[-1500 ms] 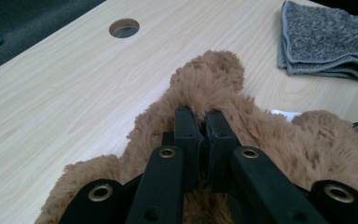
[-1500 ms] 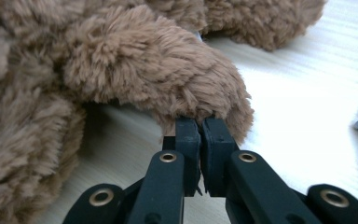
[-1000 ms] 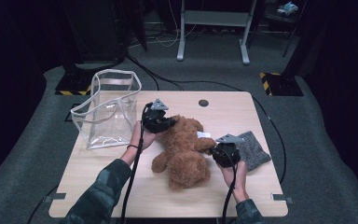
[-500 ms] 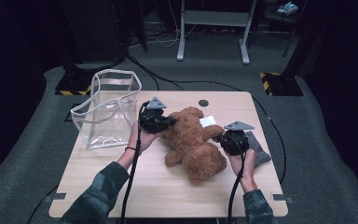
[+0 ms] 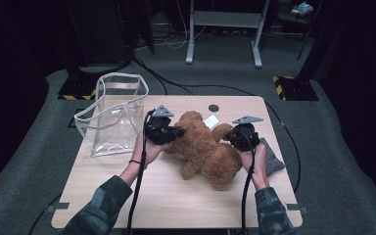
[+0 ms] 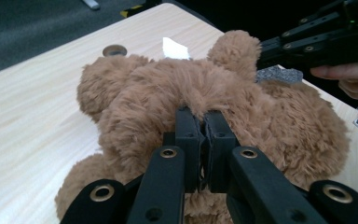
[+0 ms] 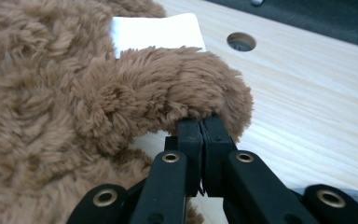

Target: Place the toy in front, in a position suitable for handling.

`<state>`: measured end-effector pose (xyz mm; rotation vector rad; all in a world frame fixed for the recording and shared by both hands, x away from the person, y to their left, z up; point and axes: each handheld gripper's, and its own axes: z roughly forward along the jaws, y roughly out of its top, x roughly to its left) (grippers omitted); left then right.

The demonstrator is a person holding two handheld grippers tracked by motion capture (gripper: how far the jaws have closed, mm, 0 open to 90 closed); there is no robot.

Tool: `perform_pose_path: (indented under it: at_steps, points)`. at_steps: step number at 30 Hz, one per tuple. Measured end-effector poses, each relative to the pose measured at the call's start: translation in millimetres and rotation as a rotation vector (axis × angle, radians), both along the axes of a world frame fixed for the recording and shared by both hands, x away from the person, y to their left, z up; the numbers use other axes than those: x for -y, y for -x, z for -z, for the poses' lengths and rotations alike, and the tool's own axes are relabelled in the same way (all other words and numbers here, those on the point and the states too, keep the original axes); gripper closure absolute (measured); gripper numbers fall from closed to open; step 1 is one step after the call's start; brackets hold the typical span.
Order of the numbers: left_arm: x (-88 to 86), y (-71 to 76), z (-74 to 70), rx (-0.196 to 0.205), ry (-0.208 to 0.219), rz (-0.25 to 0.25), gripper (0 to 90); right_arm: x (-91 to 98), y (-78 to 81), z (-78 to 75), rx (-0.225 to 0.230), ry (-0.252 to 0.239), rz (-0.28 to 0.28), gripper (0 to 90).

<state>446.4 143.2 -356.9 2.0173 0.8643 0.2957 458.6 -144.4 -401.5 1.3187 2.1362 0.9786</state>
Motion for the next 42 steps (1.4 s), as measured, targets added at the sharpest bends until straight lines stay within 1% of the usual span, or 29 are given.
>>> perform_pose_path:
  at_steps: [2, 3, 6, 7, 9, 10, 11, 12, 13, 14, 15, 17, 19, 20, 22, 23, 25, 26, 27, 29, 30, 32, 33, 34, 37, 38, 40, 41, 42]
  points:
    - [-0.9, -2.1, 6.6, -0.019, 0.009, -0.012, 86.8, -4.5, -4.9, 5.8, -0.02, -0.003, -0.004, 88.8]
    - [-1.4, -5.6, 13.4, -0.031, 0.011, -0.022, 86.7, -8.4, -9.8, 13.3, -0.045, 0.003, -0.003, 87.7]
    - [0.1, -8.0, 19.8, -0.029, -0.005, -0.034, 86.6, -10.3, -13.9, 21.0, -0.065, -0.001, -0.004, 85.2]
    - [0.5, -8.6, 22.5, -0.024, -0.017, -0.044, 86.5, -11.0, -14.6, 24.4, -0.077, -0.006, 0.004, 81.0]
    - [-1.6, -12.7, 28.4, -0.033, 0.0, -0.062, 86.0, -7.3, -14.7, 28.4, -0.089, -0.039, 0.022, 74.7]
    - [-3.4, -15.7, 31.2, -0.04, -0.009, -0.065, 85.5, -4.4, -13.4, 28.8, -0.088, -0.057, 0.021, 71.3]
    - [-4.3, -16.9, 33.2, -0.041, 0.002, -0.071, 83.7, -1.5, -10.1, 27.7, -0.087, -0.063, 0.041, 63.1]
    - [-6.0, -18.3, 35.1, -0.043, 0.005, -0.083, 82.3, 1.6, -8.2, 27.0, -0.079, -0.075, 0.037, 61.1]
    - [-8.7, -19.6, 37.7, -0.04, 0.002, -0.082, 73.7, 7.7, 0.5, 23.4, -0.072, -0.096, 0.054, 50.9]
    - [-8.7, -19.6, 37.7, -0.04, 0.002, -0.082, 66.3, 7.7, 0.5, 23.4, -0.072, -0.096, 0.054, 50.9]
    - [-10.6, -20.5, 38.8, -0.04, -0.02, -0.091, 66.3, 9.7, 4.0, 22.3, -0.067, -0.11, 0.055, 47.9]
    - [-14.1, -20.0, 40.5, -0.029, -0.023, -0.103, 55.1, 12.6, 16.2, 19.2, -0.063, -0.127, 0.053, 41.3]
    - [-18.0, -19.3, 41.1, -0.008, -0.053, -0.112, 44.1, 14.1, 26.5, 17.6, -0.067, -0.136, 0.046, 36.0]
    - [-20.7, -19.1, 41.8, -0.007, -0.049, -0.117, 41.4, 15.3, 31.8, 16.8, -0.06, -0.15, 0.047, 31.3]
    - [-25.0, -18.7, 42.5, -0.001, -0.065, -0.124, 35.1, 16.3, 40.5, 15.9, -0.063, -0.164, 0.04, 26.4]
    - [-28.1, -18.2, 43.2, 0.001, -0.06, -0.123, 33.5, 16.3, 43.8, 16.0, -0.06, -0.173, 0.037, 23.8]
    - [-33.0, -16.4, 43.8, 0.015, -0.075, -0.13, 29.4, 13.7, 54.7, 20.1, -0.065, -0.179, 0.025, 17.8]
    - [-35.4, -15.7, 44.7, 0.01, -0.068, -0.13, 29.4, 13.7, 54.7, 20.1, -0.065, -0.179, 0.025, 17.8]
    - [-37.2, -14.9, 46.6, 0.018, -0.075, -0.143, 28.9, 12.3, 57.6, 21.3, -0.072, -0.183, 0.028, 16.5]
    - [-42.8, -14.6, 50.9, 0.005, -0.083, -0.135, 26.9, 9.3, 61.6, 23.4, -0.076, -0.188, 0.028, 15.3]
    - [-43.6, -13.7, 53.8, 0.007, -0.102, -0.147, 26.8, 8.3, 62.1, 24.2, -0.073, -0.183, 0.018, 15.2]
    - [-45.5, -12.6, 60.8, 0.006, -0.14, -0.129, 25.7, 4.5, 64.0, 24.5, -0.08, -0.185, 0.015, 14.9]
    - [-44.5, -12.1, 65.4, 0.009, -0.156, -0.14, 23.8, 3.0, 64.6, 24.5, -0.089, -0.182, 0.012, 14.4]
    - [-45.0, -11.6, 70.4, 0.017, -0.182, -0.131, 22.8, 0.6, 65.7, 24.2, -0.097, -0.177, 0.013, 14.4]
    - [-44.9, -13.7, 84.3, -0.003, -0.194, -0.134, 21.5, -4.8, 67.3, 23.3, -0.093, -0.151, -0.001, 13.5]
    - [-44.8, -15.0, 89.1, -0.014, -0.206, -0.121, 21.3, -5.4, 66.6, 23.6, -0.088, -0.143, -0.001, 12.9]
    - [-44.2, -17.8, 97.0, -0.033, -0.226, -0.11, 20.2, -7.8, 64.9, 24.9, -0.104, -0.146, 0.006, 11.8]
    - [-42.3, -19.0, 102.1, -0.031, -0.221, -0.114, 20.6, -9.0, 63.8, 26.6, -0.096, -0.13, 0.006, 11.1]
    - [-41.3, -20.4, 105.6, -0.036, -0.235, -0.113, 20.4, -10.5, 63.2, 28.0, -0.105, -0.13, 0.006, 10.3]
